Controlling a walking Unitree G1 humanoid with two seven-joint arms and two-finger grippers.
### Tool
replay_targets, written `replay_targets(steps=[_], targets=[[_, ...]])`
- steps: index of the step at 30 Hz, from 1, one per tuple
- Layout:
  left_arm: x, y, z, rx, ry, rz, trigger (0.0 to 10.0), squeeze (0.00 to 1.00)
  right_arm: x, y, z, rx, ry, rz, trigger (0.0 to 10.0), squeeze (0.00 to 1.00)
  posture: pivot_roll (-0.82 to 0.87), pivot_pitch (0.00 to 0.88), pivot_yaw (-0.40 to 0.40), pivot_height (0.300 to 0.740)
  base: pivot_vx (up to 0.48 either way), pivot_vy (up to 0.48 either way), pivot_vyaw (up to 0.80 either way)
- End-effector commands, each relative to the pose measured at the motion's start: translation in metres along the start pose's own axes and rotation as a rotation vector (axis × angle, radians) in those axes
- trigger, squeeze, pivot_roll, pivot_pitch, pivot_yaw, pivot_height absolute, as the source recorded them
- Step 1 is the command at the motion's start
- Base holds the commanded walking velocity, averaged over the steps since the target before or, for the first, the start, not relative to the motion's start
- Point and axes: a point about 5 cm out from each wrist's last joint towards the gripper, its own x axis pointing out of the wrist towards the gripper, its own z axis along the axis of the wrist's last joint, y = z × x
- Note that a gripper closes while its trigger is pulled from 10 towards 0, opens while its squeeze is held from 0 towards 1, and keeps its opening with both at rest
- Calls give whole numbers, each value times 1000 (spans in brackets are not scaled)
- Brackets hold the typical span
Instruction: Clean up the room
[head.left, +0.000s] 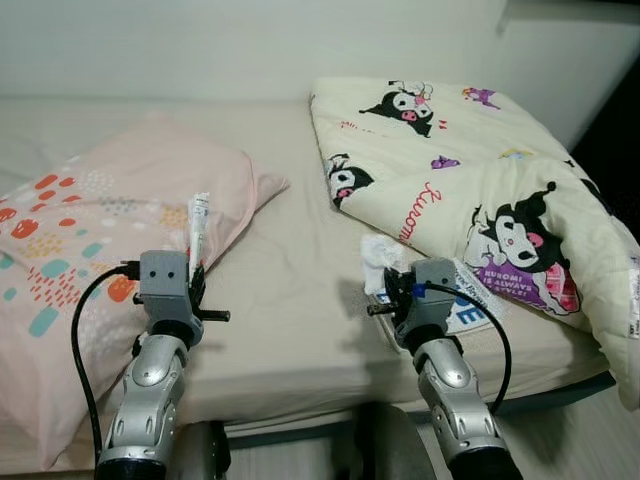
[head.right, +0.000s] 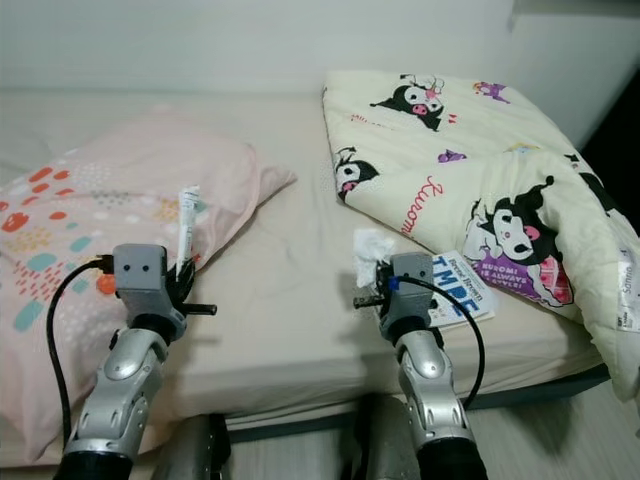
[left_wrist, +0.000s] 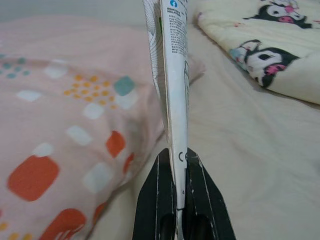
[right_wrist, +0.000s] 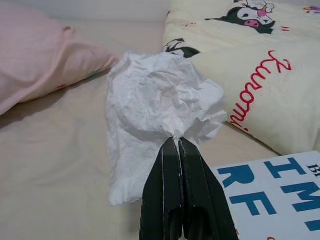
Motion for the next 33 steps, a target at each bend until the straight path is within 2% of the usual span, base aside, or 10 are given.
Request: replay_targets(steps=[1,8,18,22,26,30,33], targets=[[-3,-6,1,-6,0,-10,10000,0,-5,-2,-2,3,6,-11,10000,0,50,68,-60,594,0,0,0],[-10,-6,1,-44,21,-14,10000,0,-10,6,-7,12,29,5,10000,0,53,64,-59,619,0,0,0],[-12,-7,-2,-52,52,-33,10000,0,-10,13,-9,22,42,14,10000,0,54,45,-63,659,0,0,0],[-14,-2,-4,-102,74,32,10000,0,-8,14,-8,25,44,22,10000,0,55,35,-68,679,0,0,0],[-15,-2,-6,-131,102,47,10000,0,-8,15,-8,26,47,25,10000,0,55,30,-73,694,0,0,0],[-15,0,-5,-96,95,57,10000,0,-9,17,-9,28,50,29,10000,0,55,27,-74,709,0,0,0],[-15,-1,-5,-99,81,53,10000,0,-10,18,-11,31,57,31,10000,0,52,23,-78,729,0,0,0]])
